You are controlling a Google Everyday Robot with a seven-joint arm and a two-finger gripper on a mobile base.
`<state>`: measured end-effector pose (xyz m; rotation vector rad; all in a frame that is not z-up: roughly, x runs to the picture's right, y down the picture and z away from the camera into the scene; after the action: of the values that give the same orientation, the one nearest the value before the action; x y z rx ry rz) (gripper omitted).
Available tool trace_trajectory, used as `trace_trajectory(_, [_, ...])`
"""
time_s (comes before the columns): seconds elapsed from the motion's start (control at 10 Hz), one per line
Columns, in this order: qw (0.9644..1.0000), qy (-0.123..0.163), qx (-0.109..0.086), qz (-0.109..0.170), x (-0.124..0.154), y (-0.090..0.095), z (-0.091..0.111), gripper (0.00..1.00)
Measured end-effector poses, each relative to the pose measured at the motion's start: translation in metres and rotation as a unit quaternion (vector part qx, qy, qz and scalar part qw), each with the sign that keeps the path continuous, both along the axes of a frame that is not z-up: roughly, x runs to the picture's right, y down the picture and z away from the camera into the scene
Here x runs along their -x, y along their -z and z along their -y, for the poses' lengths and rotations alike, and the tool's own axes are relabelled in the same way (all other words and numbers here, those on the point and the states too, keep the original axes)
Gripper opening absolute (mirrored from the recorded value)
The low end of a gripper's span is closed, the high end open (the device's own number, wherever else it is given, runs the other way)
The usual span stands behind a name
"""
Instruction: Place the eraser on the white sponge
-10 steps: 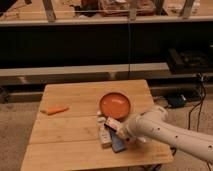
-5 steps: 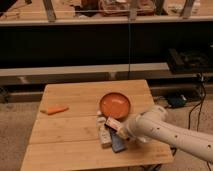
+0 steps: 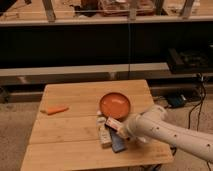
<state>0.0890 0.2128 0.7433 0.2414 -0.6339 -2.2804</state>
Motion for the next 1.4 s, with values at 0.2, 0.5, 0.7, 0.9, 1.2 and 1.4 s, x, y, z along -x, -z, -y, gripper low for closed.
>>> trace_trajectory(0.2, [1.0000, 0.002, 0.000, 0.000, -0.0009, -0.0011, -0.0003, 0.24])
trace_trajectory(0.5, [1.0000, 0.007, -0.001, 0.000, -0.0011, -0.0034, -0.0006, 0.24])
trace_trajectory(0.7, [1.0000, 0.010, 0.000, -0.001, -0.0022, -0.0045, -0.0008, 0.24])
trace_trajectory(0.9, [0.9999, 0.012, 0.000, -0.001, -0.0027, -0.0056, -0.0009, 0.24])
trace_trajectory(1.2, [0.9999, 0.016, -0.001, -0.001, -0.0037, -0.0073, -0.0007, 0.24])
trace_trajectory(1.4, [0.9998, 0.019, 0.000, -0.001, -0.0045, -0.0086, -0.0014, 0.24])
